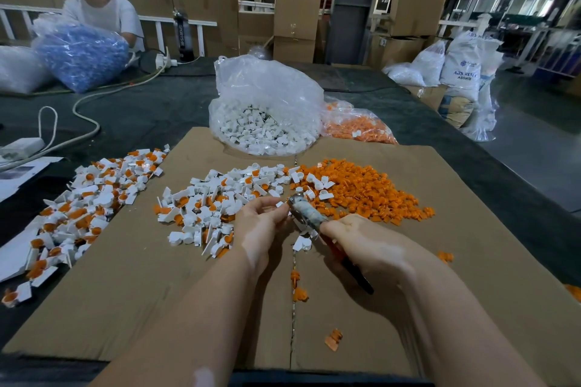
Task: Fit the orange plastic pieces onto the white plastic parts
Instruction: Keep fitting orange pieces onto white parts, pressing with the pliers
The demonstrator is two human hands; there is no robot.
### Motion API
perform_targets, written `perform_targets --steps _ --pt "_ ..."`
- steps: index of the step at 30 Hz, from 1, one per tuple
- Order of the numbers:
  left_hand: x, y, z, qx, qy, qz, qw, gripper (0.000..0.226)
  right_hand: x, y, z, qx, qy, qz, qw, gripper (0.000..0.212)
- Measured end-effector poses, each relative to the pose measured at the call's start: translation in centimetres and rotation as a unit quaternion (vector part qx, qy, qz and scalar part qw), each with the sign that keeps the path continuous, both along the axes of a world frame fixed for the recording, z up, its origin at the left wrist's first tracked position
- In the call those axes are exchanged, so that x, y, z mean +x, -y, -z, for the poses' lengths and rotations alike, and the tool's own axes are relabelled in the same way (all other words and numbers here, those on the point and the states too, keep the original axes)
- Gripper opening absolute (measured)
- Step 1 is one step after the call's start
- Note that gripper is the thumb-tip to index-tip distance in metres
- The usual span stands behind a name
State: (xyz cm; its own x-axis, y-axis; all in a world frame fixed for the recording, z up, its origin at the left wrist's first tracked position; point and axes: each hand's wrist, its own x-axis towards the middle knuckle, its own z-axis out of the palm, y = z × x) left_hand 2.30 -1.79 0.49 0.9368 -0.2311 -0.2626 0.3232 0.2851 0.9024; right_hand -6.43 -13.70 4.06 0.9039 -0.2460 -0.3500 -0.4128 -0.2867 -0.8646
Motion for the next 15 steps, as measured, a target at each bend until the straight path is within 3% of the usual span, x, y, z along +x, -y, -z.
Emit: perform_targets --steps 4,8,15 --pt "0.0 0.0 0.0 0.004 -0.003 0.003 1.0 0.018 0.1 0.3 -1.3 -0.138 -0.031 -0.102 0.985 0.03" --pt "0.0 0.0 0.0 0.012 0.0 0.003 1.0 0.016 0.0 0.1 -1.3 -0.232 -0.015 -0.119 0.965 0.038" --pt "0.0 0.0 0.3 0.028 0.008 0.01 1.0 0.017 0.1 -0.2 0.3 -0.255 0.016 -0.082 0.963 0.033"
